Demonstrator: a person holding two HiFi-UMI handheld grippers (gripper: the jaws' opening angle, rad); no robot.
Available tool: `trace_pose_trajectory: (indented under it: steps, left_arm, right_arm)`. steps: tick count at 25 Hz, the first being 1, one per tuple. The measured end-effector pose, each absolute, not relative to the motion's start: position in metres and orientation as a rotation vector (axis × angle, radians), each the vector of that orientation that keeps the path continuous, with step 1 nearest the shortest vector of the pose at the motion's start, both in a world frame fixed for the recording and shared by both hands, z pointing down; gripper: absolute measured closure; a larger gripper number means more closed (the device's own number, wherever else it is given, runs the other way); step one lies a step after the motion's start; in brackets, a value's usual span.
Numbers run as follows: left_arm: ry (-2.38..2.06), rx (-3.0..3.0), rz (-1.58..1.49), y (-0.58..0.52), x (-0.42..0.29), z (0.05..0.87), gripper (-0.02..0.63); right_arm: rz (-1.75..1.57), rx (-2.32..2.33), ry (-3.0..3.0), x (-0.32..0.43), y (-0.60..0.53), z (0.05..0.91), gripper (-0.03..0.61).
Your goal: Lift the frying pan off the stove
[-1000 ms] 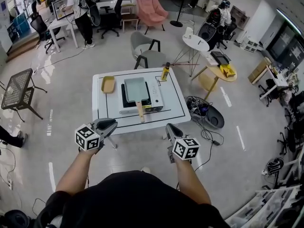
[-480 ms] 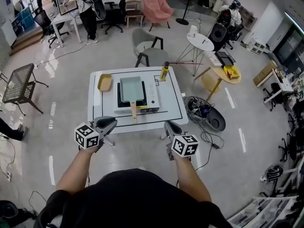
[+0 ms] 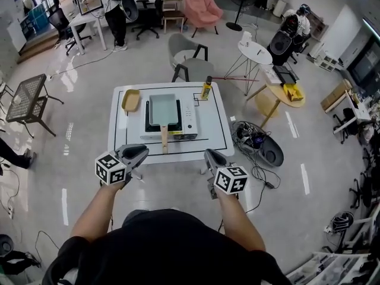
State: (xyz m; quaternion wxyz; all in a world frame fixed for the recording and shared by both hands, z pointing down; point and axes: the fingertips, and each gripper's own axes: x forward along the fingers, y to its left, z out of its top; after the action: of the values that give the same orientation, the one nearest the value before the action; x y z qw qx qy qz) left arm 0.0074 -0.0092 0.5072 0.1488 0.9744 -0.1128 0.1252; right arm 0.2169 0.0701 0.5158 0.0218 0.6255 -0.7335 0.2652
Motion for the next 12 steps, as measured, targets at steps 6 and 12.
trace_pose_trajectory:
  steps: [6, 12]
  left_arm:
    - [-0.339, 2.793, 0.371, -0.0057, 0.0047, 0.5075, 0.554]
    - [-0.344, 2.794, 0.372, -0.0085, 0.0055, 0.5081, 0.554]
  right_arm:
    - [0.832, 1.916, -2.284, 0.2155, 0.0690, 0.5170, 0.566]
    - [0.827, 1.900, -2.292, 0.2154, 0.0638, 0.5160, 0.566]
